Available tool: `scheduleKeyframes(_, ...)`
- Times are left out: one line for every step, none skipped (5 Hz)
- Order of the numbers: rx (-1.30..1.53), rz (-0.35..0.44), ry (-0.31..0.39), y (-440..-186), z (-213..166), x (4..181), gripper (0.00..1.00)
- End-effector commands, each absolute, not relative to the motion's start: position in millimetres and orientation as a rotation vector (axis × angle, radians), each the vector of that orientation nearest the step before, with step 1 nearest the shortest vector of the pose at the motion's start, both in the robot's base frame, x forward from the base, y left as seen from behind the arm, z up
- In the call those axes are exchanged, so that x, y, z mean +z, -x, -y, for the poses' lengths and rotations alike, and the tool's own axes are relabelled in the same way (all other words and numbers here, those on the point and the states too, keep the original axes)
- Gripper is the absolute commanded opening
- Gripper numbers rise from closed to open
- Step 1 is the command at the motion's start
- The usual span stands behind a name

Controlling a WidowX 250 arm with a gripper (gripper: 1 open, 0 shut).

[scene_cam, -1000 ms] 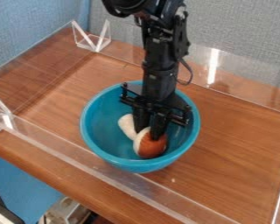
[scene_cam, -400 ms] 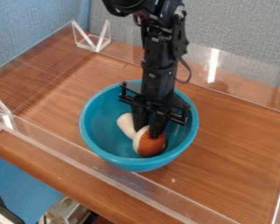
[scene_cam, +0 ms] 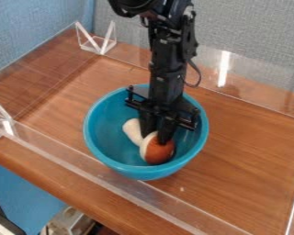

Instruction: Remove the mushroom from inside the blue bowl and put it on the table

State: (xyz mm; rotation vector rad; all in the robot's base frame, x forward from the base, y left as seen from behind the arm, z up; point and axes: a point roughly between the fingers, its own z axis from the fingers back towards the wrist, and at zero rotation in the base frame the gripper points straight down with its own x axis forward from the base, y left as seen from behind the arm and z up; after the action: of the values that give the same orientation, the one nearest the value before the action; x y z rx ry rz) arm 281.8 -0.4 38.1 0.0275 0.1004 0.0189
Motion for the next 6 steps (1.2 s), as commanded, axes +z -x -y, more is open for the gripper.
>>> scheduleKeyframes(0.050, -0.086, -0.027, -286.0, -10.9, 32.5, 0.00)
scheduleKeyframes(0.052, -0.087, -0.026, -286.5, -11.0, 31.8, 0.00)
scheduleKeyframes(0.050, -0.061, -0.026, -287.1, -6.7, 44.9, 0.00)
scheduleKeyframes(0.048, -0.035, -0.026, -287.4, -2.2, 58.2, 0.00)
scheduleKeyframes(0.044, -0.008, -0.027, -287.3, 3.5, 72.0, 0.00)
scheduleKeyframes(0.034, 0.021, -0.019, -286.8, 13.8, 87.3, 0.00)
